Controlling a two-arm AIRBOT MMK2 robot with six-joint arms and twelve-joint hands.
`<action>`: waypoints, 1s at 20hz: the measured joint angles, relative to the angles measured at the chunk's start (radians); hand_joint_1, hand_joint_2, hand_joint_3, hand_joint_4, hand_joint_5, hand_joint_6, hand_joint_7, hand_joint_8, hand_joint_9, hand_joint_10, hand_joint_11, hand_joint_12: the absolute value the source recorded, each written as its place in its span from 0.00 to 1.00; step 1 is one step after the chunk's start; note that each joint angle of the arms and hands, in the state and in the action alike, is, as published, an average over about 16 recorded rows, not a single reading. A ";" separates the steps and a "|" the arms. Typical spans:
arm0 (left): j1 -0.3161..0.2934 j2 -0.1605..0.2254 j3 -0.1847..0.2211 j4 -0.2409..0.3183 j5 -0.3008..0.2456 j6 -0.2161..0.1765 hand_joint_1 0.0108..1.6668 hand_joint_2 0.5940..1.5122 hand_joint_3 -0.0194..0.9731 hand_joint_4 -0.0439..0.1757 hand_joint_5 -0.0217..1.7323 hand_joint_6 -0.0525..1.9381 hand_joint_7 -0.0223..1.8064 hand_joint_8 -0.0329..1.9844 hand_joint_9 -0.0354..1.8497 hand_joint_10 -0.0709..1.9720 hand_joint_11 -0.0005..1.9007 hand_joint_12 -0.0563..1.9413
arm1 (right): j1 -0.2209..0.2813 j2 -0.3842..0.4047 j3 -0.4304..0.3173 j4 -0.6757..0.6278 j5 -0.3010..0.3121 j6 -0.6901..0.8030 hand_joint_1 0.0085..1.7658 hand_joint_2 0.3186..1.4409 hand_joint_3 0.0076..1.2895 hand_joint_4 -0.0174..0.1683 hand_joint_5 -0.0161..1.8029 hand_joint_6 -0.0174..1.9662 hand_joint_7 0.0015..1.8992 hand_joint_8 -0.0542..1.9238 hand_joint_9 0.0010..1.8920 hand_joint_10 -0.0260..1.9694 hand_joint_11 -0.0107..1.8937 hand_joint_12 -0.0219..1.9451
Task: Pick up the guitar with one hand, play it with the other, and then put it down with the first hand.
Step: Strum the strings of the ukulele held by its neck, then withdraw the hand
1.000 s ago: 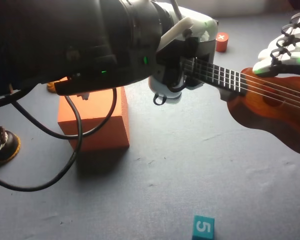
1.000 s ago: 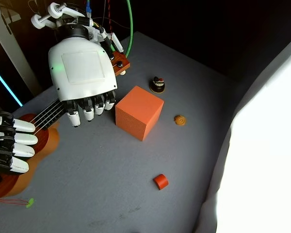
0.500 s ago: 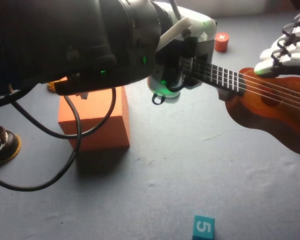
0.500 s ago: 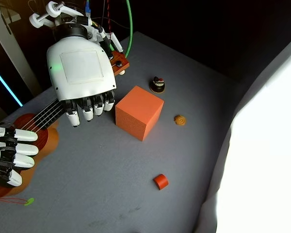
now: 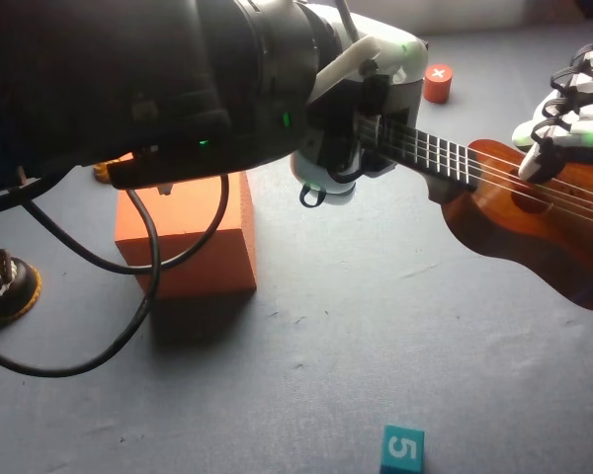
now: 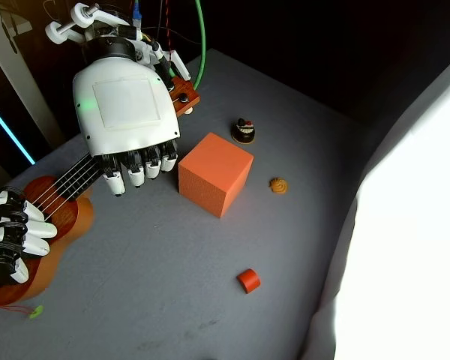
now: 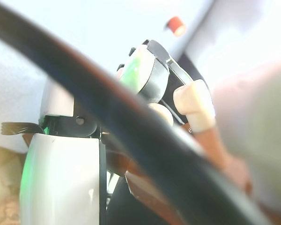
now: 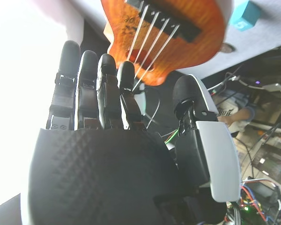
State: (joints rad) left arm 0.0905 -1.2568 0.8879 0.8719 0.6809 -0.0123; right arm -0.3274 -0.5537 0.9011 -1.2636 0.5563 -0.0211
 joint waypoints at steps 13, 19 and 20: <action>0.000 -0.001 0.000 0.005 0.003 0.006 0.88 0.54 0.00 0.42 0.68 0.96 0.70 1.00 0.74 0.97 0.74 0.98 | 0.004 0.016 -0.022 -0.055 0.036 0.023 0.18 0.91 0.01 0.06 0.01 0.42 0.13 0.03 0.01 0.34 0.02 0.66; 0.000 -0.001 0.001 0.006 0.002 0.004 0.88 0.54 0.00 0.41 0.69 0.96 0.70 1.00 0.74 0.97 0.74 0.98 | 0.021 0.024 -0.025 -0.039 0.044 0.000 0.18 0.91 0.01 0.08 0.01 0.41 0.13 0.04 0.01 0.34 0.02 0.66; 0.000 -0.001 0.001 0.007 0.002 0.002 0.88 0.54 0.00 0.41 0.69 0.96 0.70 1.00 0.74 0.97 0.74 0.98 | 0.023 0.025 -0.024 -0.025 0.042 -0.013 0.18 0.91 0.01 0.08 0.01 0.40 0.13 0.04 0.01 0.34 0.02 0.66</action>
State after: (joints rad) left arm 0.0905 -1.2574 0.8887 0.8787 0.6828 -0.0102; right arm -0.3040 -0.5287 0.8770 -1.2887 0.5981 -0.0340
